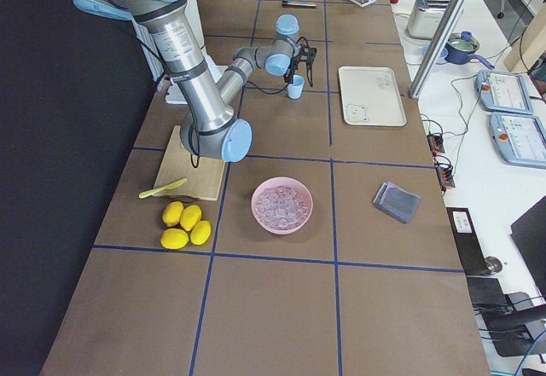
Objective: Mash ice and strawberries in cup
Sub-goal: 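Move the right gripper back over the pink ice bowl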
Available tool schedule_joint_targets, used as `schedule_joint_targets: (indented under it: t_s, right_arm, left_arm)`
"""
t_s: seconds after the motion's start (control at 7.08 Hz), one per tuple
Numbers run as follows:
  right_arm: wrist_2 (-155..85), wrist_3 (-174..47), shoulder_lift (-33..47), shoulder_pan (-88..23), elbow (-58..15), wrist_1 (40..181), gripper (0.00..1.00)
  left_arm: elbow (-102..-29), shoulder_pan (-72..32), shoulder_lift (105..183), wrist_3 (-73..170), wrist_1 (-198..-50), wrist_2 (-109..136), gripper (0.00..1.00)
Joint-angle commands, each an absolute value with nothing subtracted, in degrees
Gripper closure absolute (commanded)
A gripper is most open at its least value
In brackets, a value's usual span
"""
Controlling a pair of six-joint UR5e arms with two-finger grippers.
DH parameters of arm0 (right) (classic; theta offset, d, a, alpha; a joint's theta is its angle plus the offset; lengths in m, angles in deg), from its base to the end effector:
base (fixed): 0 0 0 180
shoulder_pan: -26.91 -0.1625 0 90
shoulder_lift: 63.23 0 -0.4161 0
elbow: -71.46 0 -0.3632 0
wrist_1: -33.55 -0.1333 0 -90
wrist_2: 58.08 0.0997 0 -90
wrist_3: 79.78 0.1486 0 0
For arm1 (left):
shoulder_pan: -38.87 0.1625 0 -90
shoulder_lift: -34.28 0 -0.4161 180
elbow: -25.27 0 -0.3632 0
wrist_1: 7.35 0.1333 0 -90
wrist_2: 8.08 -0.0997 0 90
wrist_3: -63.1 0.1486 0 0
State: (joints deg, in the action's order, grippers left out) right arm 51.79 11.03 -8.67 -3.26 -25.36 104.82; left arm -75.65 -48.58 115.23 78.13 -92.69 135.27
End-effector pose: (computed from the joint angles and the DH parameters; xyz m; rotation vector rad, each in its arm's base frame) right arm -0.5468 -0.4137 0.2378 -0.0362 -1.1013 0.3007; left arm 0.0034 -0.3931 0.6550 0.0565 0.9332 0.2616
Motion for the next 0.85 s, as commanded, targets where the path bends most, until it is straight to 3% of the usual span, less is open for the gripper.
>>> schedule_joint_targets:
  t_s: [0.0,0.14,0.42,0.71]
  right_arm:
    - [52.3,10.7,-8.3,-4.0,-26.9,104.9,0.14]
    - [54.5,10.5,-5.0,-6.9,-31.6,105.1,0.01]
    - [69.8,0.0,9.2,-20.0,-39.9,105.0,0.01]
    - [78.9,-22.0,24.3,-32.0,-42.1,104.6,0.01]
  left_arm:
    - [-75.6,-48.6,115.2,78.1,-92.7,135.3,0.00]
    - [-75.5,-48.6,115.2,78.2,-92.7,135.3,0.00]
    - [-75.5,-48.6,114.8,78.2,-92.7,135.3,0.00]
    - [-75.7,-48.6,114.6,78.2,-92.7,135.3,0.00]
